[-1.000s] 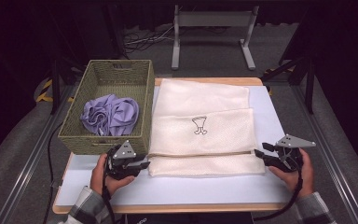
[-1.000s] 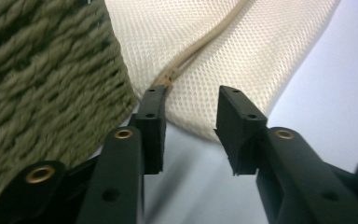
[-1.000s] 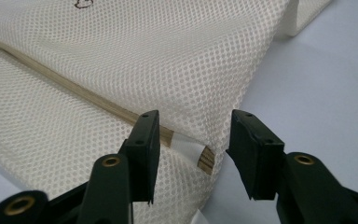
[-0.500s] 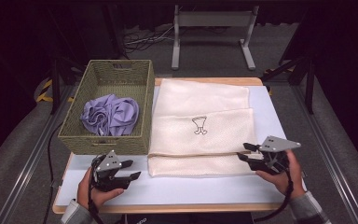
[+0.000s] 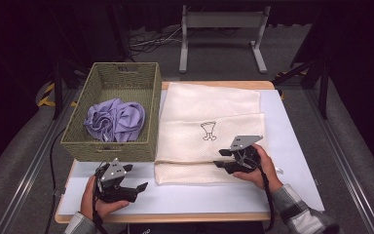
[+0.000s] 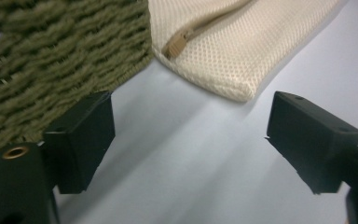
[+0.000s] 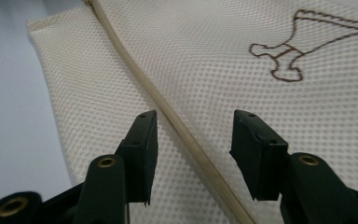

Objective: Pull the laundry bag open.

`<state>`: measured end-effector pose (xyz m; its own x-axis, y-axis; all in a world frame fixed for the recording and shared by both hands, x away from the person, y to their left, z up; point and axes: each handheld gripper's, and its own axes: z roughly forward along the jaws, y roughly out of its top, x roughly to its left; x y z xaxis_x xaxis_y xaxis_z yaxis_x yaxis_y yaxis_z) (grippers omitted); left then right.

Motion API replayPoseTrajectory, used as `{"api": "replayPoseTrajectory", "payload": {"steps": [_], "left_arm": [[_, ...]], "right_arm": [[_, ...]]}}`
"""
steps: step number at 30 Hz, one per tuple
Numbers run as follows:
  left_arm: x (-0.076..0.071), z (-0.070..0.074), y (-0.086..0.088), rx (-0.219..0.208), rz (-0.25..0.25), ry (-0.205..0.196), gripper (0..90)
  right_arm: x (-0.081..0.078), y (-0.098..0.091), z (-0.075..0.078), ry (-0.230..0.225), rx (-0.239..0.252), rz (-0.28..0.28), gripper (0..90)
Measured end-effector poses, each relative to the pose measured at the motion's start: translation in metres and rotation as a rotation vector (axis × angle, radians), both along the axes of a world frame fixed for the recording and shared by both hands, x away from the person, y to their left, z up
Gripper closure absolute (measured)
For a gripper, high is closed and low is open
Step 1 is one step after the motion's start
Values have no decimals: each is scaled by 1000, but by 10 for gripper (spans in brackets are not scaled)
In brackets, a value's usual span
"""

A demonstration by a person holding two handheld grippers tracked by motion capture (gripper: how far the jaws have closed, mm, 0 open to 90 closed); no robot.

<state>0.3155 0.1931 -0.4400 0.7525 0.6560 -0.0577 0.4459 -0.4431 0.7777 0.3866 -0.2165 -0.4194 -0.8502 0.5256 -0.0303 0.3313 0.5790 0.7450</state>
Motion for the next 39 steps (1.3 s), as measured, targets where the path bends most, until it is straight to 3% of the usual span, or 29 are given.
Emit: {"api": "replayPoseTrajectory", "payload": {"steps": [2, 5, 10, 14, 18, 19, 22, 28, 30, 36, 39], "left_arm": [[1, -3, 0, 13, 34, 4, 102], [1, -4, 0, 12, 34, 6, 98], [1, -4, 0, 8, 29, 12, 94], [0, -5, 1, 30, 29, -3, 127], [0, -4, 1, 24, 34, 1, 137], [0, -4, 2, 29, 26, -2, 138], [0, -5, 0, 28, 31, 2, 142], [0, -5, 0, 35, 27, 0, 144], [-1, -5, 0, 28, 28, 1, 145], [1, -6, -1, 26, 24, 11, 155], [3, -6, 0, 28, 21, 4, 163]], "right_arm": [[5, 8, -5, 21, -9, 10, 513], [10, 13, -9, 36, -29, 4, 513], [20, 16, -16, 57, -15, -23, 539], [27, 17, -19, 81, -9, -35, 584], [30, 16, -19, 110, 4, -35, 624], [32, 16, -19, 124, 11, -41, 677], [35, 14, -18, 115, 8, -59, 720], [31, 17, -21, 64, -39, -29, 624], [30, 18, -22, 47, -46, -23, 631], [31, 17, -21, 46, -54, -55, 828], [30, 17, -20, 31, -71, -58, 865]]}}
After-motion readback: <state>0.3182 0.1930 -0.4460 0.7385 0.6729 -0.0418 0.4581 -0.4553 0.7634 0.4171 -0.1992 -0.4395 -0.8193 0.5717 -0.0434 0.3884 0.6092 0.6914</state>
